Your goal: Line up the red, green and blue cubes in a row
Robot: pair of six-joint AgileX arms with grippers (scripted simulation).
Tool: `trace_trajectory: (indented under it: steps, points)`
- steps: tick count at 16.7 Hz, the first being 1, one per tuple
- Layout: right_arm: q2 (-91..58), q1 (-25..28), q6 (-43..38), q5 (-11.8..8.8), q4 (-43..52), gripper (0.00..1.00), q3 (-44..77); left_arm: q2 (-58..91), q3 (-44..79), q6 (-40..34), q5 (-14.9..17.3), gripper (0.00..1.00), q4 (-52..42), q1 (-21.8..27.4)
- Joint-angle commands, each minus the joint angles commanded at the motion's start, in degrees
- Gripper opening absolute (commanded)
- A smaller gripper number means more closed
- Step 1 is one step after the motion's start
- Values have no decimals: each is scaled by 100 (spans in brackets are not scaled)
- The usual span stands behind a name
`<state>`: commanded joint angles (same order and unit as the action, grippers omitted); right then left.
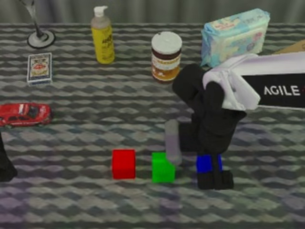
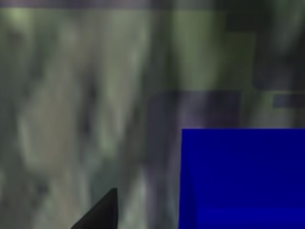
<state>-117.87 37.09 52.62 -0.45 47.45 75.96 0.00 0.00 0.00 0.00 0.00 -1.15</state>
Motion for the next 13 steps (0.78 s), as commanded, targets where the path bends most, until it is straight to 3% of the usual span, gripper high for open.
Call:
trace_trajectory:
  steps: [5, 13]
  points:
    - [38, 10, 13, 1, 101, 100, 82, 0, 0, 0, 0, 100, 0, 0]
    - [564, 36, 27, -4, 1433, 100, 872, 0, 0, 0, 0, 100, 0, 0]
